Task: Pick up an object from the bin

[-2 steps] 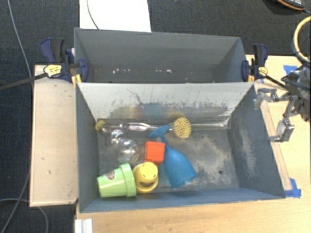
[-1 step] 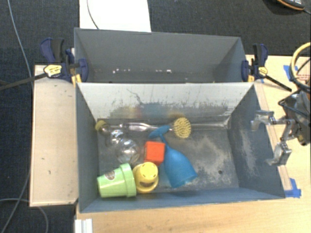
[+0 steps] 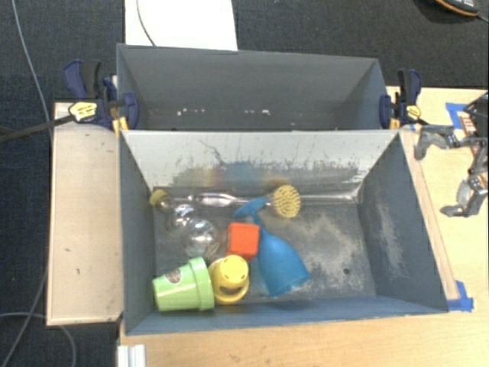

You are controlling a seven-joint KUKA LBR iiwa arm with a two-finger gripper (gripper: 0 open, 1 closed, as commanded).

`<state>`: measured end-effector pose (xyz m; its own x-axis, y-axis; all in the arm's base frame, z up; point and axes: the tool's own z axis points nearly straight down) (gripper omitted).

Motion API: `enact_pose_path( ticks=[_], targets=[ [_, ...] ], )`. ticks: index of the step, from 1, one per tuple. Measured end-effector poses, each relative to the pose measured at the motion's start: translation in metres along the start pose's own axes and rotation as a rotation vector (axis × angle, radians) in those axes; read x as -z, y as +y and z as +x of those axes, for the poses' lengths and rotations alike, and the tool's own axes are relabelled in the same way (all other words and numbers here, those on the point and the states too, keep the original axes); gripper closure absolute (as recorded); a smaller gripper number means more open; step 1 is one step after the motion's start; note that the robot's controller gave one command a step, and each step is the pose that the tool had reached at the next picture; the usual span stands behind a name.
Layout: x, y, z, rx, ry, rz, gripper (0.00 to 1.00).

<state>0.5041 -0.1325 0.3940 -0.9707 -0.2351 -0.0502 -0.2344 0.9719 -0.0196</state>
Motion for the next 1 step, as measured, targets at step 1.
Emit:
enact_pose_path(
  ticks=[1],
  targets=[
    [0.0065, -0.0124, -0.0242, -0.089, 0.037, -0.019, 0.00]
  ],
)
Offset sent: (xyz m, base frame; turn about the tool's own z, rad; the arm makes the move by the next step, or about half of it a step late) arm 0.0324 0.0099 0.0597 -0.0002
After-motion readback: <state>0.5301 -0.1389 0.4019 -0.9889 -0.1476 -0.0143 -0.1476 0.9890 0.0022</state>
